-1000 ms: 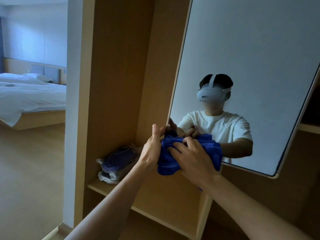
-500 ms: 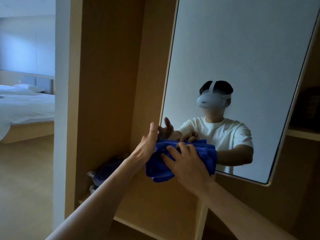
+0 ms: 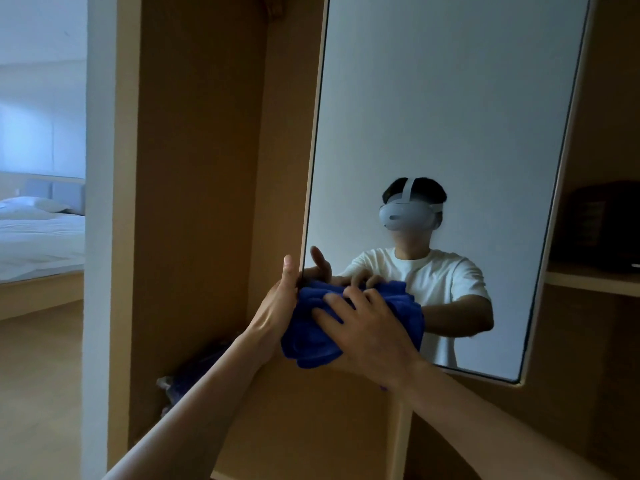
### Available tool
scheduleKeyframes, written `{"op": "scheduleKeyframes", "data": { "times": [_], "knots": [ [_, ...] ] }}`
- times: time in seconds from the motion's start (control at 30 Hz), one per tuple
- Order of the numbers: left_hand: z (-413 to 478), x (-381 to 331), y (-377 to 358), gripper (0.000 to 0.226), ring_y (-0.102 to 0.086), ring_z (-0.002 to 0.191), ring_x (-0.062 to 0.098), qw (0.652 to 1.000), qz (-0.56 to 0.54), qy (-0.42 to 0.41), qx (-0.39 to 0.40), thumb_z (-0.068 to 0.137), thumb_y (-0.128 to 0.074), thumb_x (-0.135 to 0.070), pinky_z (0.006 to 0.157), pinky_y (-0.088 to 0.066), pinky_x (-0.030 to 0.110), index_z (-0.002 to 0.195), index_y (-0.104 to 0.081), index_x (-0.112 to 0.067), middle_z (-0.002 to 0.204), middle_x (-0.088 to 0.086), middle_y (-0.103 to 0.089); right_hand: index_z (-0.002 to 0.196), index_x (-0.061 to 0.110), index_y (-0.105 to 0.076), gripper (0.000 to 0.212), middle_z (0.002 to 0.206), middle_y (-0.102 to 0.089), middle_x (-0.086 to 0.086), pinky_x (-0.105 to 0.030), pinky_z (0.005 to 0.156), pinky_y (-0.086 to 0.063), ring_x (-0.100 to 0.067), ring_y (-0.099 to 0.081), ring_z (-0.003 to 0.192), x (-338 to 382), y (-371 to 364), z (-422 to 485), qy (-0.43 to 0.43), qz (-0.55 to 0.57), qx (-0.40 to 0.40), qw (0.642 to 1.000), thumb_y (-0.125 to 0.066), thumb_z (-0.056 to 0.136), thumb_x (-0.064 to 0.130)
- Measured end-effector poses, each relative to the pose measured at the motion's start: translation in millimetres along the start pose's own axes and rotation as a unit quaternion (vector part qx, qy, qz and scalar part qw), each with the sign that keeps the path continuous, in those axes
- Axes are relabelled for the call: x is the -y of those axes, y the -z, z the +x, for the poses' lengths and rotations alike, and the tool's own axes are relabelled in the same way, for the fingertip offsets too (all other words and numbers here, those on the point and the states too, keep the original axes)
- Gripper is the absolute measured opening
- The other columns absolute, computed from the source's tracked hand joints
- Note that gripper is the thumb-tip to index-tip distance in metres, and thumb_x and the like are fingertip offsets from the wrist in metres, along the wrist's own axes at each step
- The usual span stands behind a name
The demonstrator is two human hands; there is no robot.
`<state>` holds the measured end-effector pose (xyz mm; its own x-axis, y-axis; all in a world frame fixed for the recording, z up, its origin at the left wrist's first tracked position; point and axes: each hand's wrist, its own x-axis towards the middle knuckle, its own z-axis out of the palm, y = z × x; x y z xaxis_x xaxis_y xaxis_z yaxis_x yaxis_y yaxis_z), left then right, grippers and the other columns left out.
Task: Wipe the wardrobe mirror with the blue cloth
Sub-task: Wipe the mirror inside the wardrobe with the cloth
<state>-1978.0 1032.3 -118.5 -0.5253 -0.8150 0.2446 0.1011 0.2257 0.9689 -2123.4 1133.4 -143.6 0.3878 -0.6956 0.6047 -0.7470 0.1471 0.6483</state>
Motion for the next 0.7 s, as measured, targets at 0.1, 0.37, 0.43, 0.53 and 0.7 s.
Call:
{"op": "scheduleKeyframes", "data": {
  "times": [0.1,0.37,0.43,0.53,0.7],
  "knots": [
    [4.2,-12.1,-5.6,0.085,-0.065,0.119,0.025,1.0,-0.01,-0.018,0.004,0.091,-0.017,-0.083,0.108,-0.049,0.045,0.14,-0.057,-0.027,0.131,0.009,-0.068,0.13,0.018,-0.057,0.041,0.127,-0.061,-0.013,-0.052,0.089,-0.051,-0.038,-0.058,0.108,-25.2,17.0,18.9,-0.016,-0.016,-0.032,0.999,-0.049,0.091,0.013],
    [-6.4,-34.5,-17.9,0.07,-0.032,0.15,0.034,0.997,0.071,-0.034,0.0,0.107,-0.009,-0.054,0.125,-0.023,0.048,0.16,-0.025,-0.011,0.161,0.02,-0.035,0.131,0.014,-0.06,0.055,0.125,-0.064,-0.009,-0.048,0.081,-0.047,-0.038,-0.055,0.101,-124.2,78.9,64.8,-0.175,0.021,-0.12,0.977,-0.07,0.078,0.003],
    [-7.6,-36.9,-22.1,0.067,-0.016,0.156,0.03,0.998,0.046,-0.035,0.013,0.108,0.001,-0.047,0.127,-0.014,0.039,0.161,-0.019,-0.012,0.168,0.017,-0.018,0.133,0.014,-0.059,0.06,0.126,-0.063,-0.008,-0.049,0.082,-0.047,-0.039,-0.054,0.103,-143.3,90.6,65.9,-0.206,0.026,-0.131,0.969,-0.072,0.075,0.003],
    [-4.9,-38.5,-21.8,0.06,-0.009,0.158,0.029,1.0,-0.01,-0.017,0.014,0.11,-0.003,-0.04,0.127,-0.008,0.039,0.162,-0.012,-0.012,0.17,0.015,-0.01,0.132,0.009,-0.058,0.057,0.123,-0.063,-0.014,-0.052,0.079,-0.047,-0.043,-0.054,0.102,-163.0,103.0,66.5,-0.246,0.015,-0.173,0.954,-0.067,0.076,0.0],
    [-8.8,-22.9,-7.8,0.076,-0.037,0.148,0.032,0.999,0.03,-0.015,0.009,0.1,-0.005,-0.067,0.12,-0.026,0.046,0.16,-0.027,-0.026,0.159,0.017,-0.041,0.128,0.013,-0.058,0.05,0.12,-0.065,-0.01,-0.048,0.081,-0.044,-0.039,-0.052,0.102,-149.5,98.0,81.4,-0.284,0.011,-0.164,0.945,-0.064,0.079,0.003]
  ]
}}
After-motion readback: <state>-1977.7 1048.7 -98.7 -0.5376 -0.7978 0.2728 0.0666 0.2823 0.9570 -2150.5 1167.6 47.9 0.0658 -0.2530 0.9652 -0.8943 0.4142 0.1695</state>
